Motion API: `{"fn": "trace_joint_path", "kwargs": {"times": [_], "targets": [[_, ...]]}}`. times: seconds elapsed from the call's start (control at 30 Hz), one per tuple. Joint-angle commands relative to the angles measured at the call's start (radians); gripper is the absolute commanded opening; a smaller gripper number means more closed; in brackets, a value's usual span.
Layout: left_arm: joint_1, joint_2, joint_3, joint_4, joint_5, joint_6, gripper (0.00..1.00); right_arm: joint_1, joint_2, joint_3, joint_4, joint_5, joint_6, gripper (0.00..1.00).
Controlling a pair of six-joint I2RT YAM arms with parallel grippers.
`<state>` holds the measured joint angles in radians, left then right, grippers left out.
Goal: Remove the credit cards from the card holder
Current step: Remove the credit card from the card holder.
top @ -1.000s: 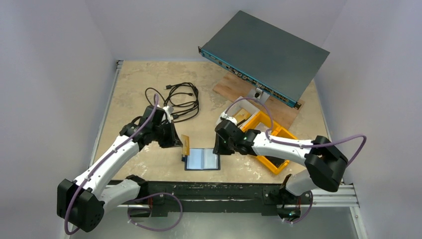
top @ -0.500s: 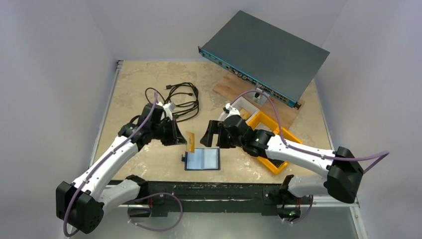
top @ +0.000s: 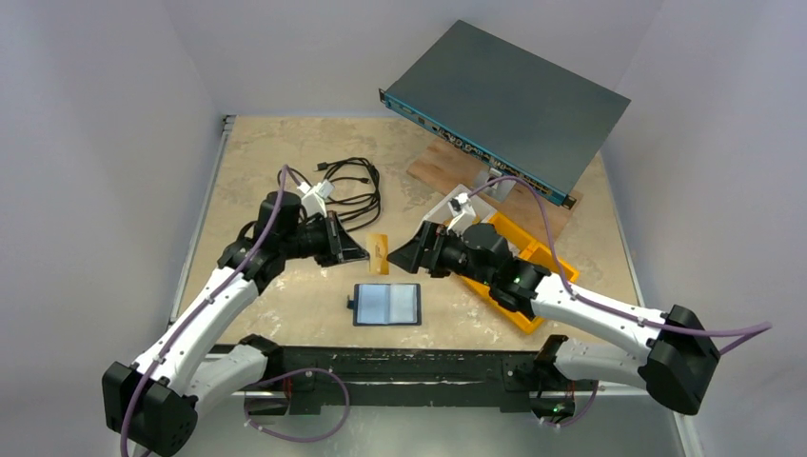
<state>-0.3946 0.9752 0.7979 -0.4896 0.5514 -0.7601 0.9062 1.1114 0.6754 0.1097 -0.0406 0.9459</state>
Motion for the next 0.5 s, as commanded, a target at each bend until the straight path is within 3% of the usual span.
{"fn": "trace_joint_path", "kwargs": {"times": [0.0, 0.3, 0.47], "targets": [[0.031, -0.038, -0.053, 0.239, 0.156, -0.123, 0.0, -0.051, -0.05, -0.054, 0.211, -0.118, 0.049, 0.88], [0.06, -0.019, -0.164, 0.59, 0.313, -0.319, 0.0, -0.092, -0.087, -0.117, 0.325, -0.179, 0.1, 0.77], [0.06, -0.01, -0.182, 0.667, 0.339, -0.353, 0.0, -0.097, -0.066, -0.136, 0.368, -0.194, 0.12, 0.69]]}}
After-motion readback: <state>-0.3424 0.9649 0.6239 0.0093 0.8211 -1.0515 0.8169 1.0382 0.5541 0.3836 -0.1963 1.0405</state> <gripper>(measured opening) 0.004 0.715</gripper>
